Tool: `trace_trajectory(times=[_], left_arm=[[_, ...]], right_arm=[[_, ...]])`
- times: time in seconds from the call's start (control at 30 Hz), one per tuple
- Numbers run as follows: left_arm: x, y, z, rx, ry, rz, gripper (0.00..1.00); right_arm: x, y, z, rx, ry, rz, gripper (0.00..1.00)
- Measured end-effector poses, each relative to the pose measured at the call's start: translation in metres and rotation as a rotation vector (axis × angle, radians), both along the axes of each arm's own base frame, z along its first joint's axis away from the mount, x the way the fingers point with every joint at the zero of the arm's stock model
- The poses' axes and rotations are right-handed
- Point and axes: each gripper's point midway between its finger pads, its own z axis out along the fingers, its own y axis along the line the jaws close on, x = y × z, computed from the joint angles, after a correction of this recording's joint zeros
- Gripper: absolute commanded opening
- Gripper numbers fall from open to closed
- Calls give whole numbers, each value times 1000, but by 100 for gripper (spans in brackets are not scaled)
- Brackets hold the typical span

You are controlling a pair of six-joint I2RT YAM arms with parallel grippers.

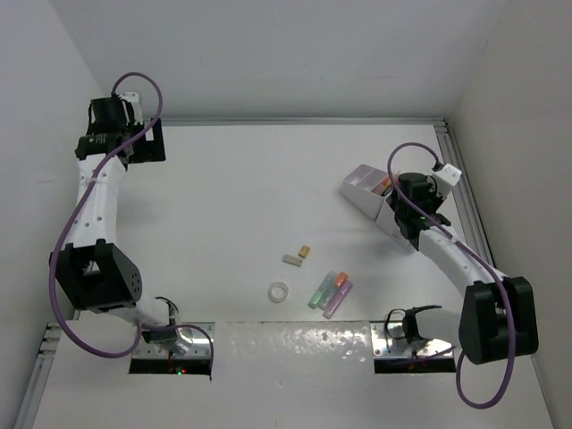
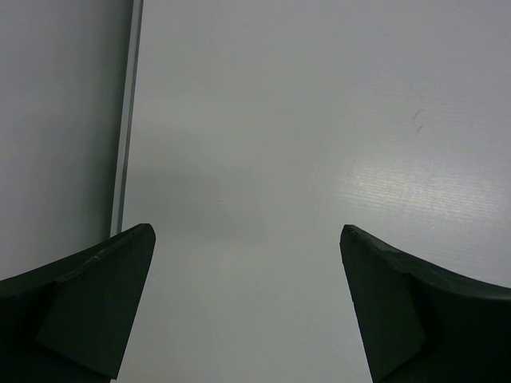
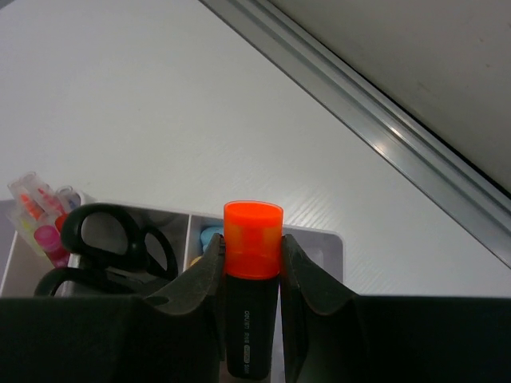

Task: Sort the stationery into containers
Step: Place the pen in the storage box.

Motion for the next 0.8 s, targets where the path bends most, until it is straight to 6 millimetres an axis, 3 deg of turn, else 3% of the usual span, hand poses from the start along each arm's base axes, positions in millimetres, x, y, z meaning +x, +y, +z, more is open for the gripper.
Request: trace_trajectory(times=[0.13,0.4,0.5,0.53,0.63,0.67,0.8], left_arm=[[0,0,0,-1,0,-1,100],[-1,3,0,-5,-1,5,100],[-1,4,0,-6,-2,7,100],[-1,4,0,-5,-2,7,100],[-2,3,1,-8,-5,3,100],[-2,2,0,-11,-4,1,100],[-2,1,1,-16,-7,-5,100]], right_arm=[[1,7,-13,-20,12,5,0],[10,18,-6,-46,-48,12,0],[10,25,-9,-48,-50,31,11],[9,26,-11,-50,-51,34,23],[6,29,-13,-50,-60,43,35],[5,30,-14,-48,-59,50,43],[3,35,-11,-41,-55,89,56]])
